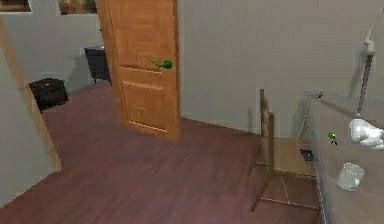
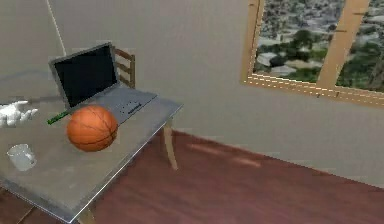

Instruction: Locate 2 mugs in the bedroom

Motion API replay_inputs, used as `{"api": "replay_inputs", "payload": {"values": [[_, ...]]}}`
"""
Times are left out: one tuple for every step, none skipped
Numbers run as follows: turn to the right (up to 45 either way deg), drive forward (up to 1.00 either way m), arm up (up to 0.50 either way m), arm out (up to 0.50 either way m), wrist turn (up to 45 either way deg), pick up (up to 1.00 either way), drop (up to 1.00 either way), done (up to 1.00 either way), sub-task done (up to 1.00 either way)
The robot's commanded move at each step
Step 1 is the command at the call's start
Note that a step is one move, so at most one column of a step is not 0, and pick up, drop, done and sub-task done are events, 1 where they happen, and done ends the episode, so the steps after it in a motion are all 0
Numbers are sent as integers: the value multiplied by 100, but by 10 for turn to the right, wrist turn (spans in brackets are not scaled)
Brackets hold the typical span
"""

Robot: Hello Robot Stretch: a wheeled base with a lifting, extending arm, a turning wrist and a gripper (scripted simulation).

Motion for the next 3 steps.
{"api": "replay_inputs", "payload": {"values": [[0,70,0,0,0,0,0,0,0],[450,0,0,0,0,0,0,0,0],[120,0,0,0,0,0,0,0,0]]}}
